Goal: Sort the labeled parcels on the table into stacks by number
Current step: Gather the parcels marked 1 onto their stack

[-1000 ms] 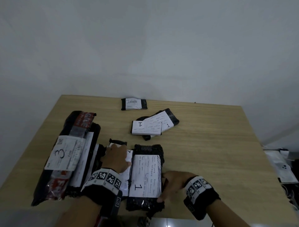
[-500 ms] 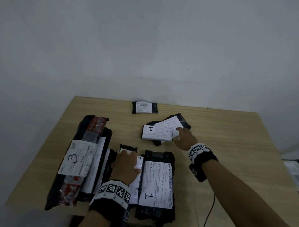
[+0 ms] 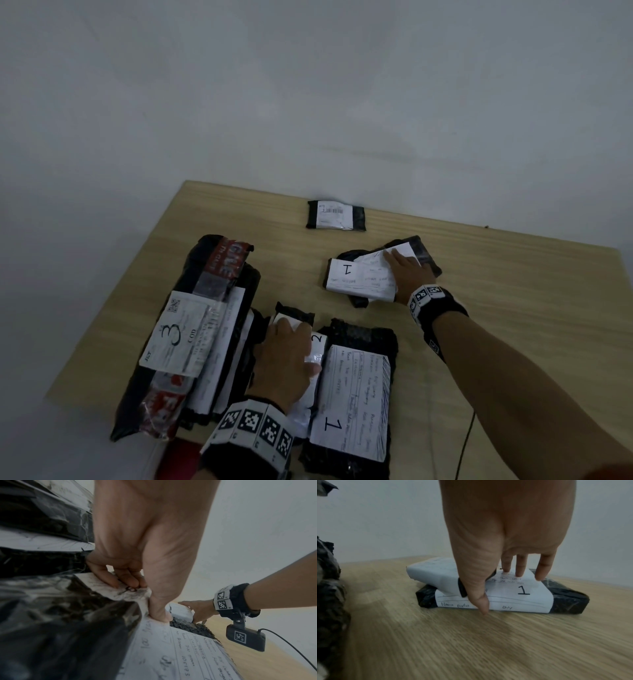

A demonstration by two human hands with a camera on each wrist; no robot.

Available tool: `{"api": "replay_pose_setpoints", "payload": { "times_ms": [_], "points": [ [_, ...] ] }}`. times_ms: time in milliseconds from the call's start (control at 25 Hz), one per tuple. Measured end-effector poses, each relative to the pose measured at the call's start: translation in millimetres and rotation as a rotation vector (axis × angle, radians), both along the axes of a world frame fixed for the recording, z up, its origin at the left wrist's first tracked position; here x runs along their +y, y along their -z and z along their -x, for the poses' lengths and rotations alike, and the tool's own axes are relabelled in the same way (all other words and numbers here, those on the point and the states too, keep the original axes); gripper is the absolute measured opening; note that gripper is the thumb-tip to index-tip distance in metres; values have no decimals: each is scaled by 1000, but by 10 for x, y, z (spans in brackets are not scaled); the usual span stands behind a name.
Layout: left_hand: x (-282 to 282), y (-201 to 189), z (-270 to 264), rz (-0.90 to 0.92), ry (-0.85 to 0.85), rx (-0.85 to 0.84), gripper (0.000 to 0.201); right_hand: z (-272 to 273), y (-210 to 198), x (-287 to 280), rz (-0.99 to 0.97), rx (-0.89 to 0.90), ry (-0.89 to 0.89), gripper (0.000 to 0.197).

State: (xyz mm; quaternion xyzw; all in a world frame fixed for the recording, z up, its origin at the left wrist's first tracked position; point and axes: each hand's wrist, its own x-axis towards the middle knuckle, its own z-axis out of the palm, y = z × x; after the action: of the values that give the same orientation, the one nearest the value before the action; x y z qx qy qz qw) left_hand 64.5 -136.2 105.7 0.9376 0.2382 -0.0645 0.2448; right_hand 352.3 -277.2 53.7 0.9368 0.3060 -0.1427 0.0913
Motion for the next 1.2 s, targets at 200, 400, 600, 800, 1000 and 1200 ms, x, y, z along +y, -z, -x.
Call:
{"api": "replay_pose_setpoints", "payload": {
  "times_ms": [200,400,600,800,1000,1200],
  "points": [
    [-34,-46,33,-7,23,-23,34,-9,-128,-110,128,-20,178,111],
    [32,-56,95,-1,19,12,33,35,-93,-318,89,-25,390,122],
    [144,-91,50,-22,21,49,33,124,-38,-537,-123,134,717,129],
    [261,-122,-59,-47,19,102,35,199,167,-662,-63,230,789,150],
    [410,-122,-198,-30,-23,146,36,89,386,-629,-260,434,833,156],
    [635,-114,-314,-26,-57,214,35,6,317,-484,-532,431,784,106]
  ]
}}
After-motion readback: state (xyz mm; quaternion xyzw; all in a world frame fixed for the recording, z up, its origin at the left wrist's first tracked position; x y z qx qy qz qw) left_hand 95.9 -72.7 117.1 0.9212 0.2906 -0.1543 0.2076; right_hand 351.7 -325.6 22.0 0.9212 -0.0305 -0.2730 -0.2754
